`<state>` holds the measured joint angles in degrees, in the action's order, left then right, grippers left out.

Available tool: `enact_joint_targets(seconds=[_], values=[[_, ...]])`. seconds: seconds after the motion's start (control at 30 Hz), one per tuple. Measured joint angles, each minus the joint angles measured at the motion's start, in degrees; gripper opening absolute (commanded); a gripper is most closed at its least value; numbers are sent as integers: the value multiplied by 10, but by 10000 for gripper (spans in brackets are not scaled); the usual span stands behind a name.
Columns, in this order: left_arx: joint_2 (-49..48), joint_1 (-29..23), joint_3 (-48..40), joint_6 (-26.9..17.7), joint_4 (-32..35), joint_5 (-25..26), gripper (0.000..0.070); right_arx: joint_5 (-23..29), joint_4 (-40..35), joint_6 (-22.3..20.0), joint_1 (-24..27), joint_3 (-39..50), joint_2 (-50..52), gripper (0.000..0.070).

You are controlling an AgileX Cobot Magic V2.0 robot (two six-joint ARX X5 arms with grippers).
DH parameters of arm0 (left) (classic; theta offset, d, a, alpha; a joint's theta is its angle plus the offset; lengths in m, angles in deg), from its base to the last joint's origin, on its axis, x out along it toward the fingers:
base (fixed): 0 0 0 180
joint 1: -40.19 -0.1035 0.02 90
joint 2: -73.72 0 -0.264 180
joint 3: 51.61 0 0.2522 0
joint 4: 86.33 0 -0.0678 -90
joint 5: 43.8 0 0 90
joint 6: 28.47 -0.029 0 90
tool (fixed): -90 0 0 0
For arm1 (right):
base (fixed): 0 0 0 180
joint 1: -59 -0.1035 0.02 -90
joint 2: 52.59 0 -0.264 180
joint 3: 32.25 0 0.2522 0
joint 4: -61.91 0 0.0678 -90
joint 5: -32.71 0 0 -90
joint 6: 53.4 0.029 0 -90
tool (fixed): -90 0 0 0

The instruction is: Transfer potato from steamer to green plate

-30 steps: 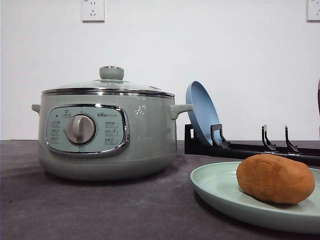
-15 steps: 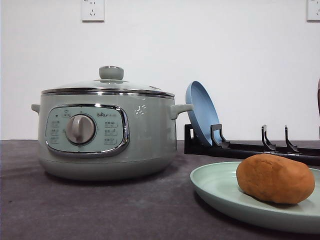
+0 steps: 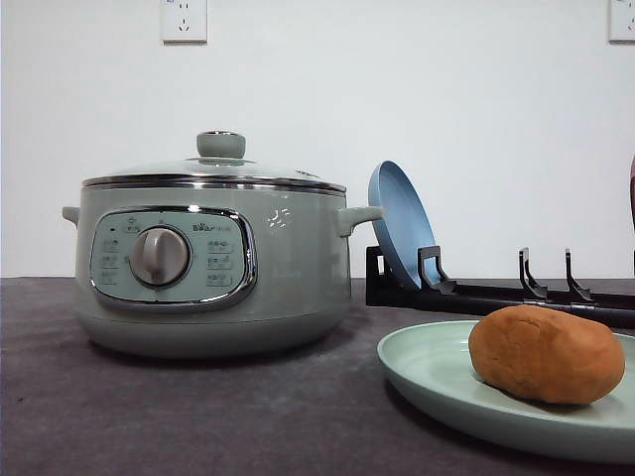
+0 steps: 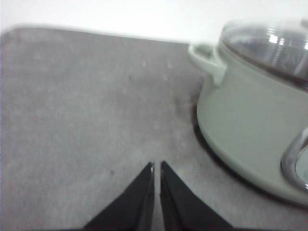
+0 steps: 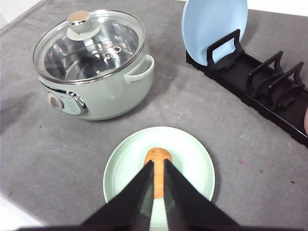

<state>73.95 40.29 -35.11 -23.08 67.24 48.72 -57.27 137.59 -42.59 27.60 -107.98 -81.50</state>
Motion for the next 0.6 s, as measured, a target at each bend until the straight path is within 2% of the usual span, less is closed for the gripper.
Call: enact_joint_targets(seconds=[0.2, 0.6], values=[[1, 0, -9, 0, 23, -27, 17, 0, 0, 0, 0, 0, 0, 24], [1, 9, -9, 0, 22, -27, 17, 0, 0, 0, 0, 0, 0, 24]])
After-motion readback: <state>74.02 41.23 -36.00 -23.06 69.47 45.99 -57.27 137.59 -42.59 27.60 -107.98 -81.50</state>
